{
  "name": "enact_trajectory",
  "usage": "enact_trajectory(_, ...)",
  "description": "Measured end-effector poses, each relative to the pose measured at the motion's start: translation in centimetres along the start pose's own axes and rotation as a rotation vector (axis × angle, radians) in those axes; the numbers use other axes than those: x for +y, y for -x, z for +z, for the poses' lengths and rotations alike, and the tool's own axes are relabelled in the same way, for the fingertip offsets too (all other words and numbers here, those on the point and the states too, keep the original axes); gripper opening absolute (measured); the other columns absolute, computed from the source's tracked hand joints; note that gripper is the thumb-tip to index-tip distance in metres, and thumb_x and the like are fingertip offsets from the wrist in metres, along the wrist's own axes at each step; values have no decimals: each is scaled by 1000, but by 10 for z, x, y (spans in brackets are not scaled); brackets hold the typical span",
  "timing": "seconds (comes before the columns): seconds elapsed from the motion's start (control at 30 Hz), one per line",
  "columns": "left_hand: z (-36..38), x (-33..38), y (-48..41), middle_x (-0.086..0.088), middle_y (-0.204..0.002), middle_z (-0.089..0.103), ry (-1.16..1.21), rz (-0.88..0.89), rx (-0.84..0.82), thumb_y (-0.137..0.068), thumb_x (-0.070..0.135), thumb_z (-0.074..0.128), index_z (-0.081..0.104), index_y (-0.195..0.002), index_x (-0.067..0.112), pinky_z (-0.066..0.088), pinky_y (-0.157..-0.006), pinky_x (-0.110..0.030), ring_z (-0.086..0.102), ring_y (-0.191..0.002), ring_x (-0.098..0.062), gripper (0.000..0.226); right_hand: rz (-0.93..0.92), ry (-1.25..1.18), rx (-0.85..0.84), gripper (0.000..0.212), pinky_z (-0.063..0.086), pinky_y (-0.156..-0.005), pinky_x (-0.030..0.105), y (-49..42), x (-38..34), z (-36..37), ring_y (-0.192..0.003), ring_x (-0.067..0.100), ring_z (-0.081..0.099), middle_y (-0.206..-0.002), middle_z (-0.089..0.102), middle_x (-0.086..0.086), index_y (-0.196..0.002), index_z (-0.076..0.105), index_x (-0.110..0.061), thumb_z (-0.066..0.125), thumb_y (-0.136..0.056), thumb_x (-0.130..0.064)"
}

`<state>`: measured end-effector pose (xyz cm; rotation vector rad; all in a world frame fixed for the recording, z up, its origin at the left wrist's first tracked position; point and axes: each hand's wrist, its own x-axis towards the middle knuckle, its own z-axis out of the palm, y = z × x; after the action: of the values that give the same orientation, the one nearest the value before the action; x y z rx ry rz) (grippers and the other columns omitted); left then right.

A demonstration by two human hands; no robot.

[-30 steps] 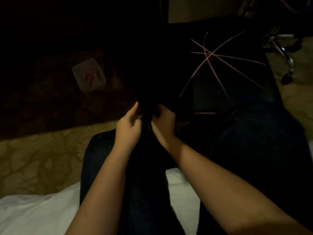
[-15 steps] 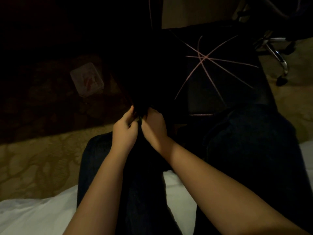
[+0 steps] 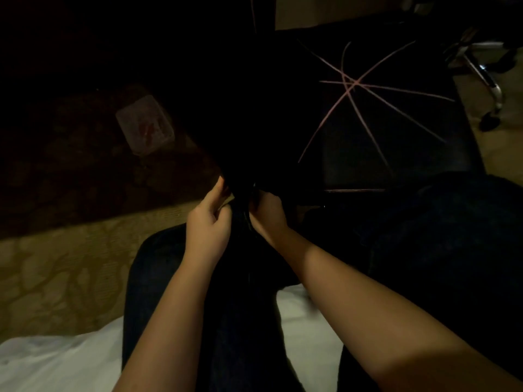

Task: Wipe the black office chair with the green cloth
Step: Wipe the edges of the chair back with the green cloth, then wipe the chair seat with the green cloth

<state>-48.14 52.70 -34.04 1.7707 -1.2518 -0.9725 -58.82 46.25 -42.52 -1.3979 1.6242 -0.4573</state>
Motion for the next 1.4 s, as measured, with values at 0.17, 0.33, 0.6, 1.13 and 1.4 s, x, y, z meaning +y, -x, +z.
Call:
enact_trajectory(0.17, 2, -4, -4, 32, -135, 39, -80, 39, -40, -98, 12, 51, 21, -155, 30, 36, -75, 6, 43, -95, 34, 67, -78, 89, -103, 27, 43, -83, 29, -11, 9, -10, -105, 35, 60, -112, 65, 23, -114, 64, 4, 45, -99, -7)
enact_trajectory(0.33, 8, -5, -7, 11, -161, 17, -231, 76, -92, -99, 20, 49, -8, -154, 38, 37, -70, 0, 35, -87, 40, 81, -134, 5, -65, 25, 46, -90, 35, 0, 18, -32, -105, 34, 61, -111, 66, 24, -115, 63, 4, 48, -96, -3)
enact_trajectory(0.6, 14, -3, -20, 2, -160, 23, -260, 83, -55, -102, 26, 46, -10, -154, 34, 35, -82, -4, 37, -121, 9, 77, -248, -205, 94, 19, 44, -68, 18, 25, 9, -91, -83, 10, 61, -93, 66, 5, -104, 65, -5, 46, -97, -5)
enact_trajectory(1.13, 80, 53, -10, 6, -120, 56, -377, 10, -335, -92, 23, 66, 46, -143, 21, 46, -76, -23, 61, -95, -11, 54, -361, -407, 352, 21, 48, -61, 22, 71, 13, -213, -72, 16, 60, -84, 62, 8, -91, 63, -12, 42, -97, -14)
enact_trajectory(1.4, 141, 69, 4, 4, -98, 70, -324, 235, -363, -78, 22, 79, 68, -118, 19, 44, -68, -13, 66, -94, -13, 41, -429, -394, 429, 22, 51, -65, 28, 93, 18, -230, -76, 18, 62, -82, 65, 8, -92, 63, -9, 42, -96, -12)
